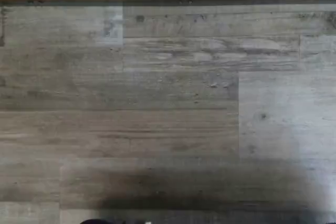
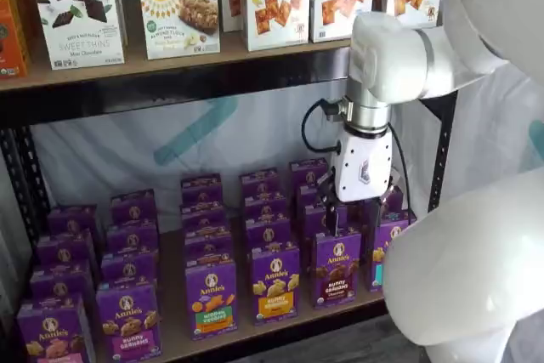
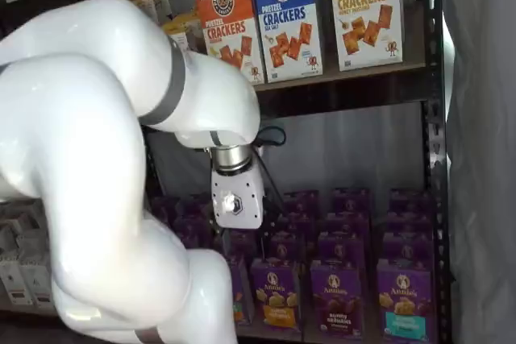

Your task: Pick up the purple box with a brown patch in the center, on the bottom shelf, the fifth box from the left

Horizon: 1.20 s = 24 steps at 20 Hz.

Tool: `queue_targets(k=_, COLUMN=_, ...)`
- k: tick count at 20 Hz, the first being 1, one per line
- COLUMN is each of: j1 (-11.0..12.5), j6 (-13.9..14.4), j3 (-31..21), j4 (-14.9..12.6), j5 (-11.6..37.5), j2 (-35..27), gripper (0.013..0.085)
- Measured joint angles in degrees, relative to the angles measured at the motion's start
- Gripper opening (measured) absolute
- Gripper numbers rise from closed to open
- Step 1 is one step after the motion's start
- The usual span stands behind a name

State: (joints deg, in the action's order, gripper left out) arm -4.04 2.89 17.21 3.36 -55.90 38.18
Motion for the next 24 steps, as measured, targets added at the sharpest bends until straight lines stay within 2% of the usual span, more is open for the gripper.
queue_targets(k=6, j1=0.98, j6=-1.15, j3=-0.87, j4=-0.26, j5=7.46, j2=-6.62, gripper=0.0850)
queue_targets(k=17, j1=3.77, j6=-2.86, j3=-0.48, j4=-2.34, j5=22.13, j2=-21.18, gripper=0.0850)
queue_targets(k=24, j1=5.17, j6=-2.39, j3=1.59, j4=-4.67, j5=28.59, j2=-29.92, gripper=0.0850)
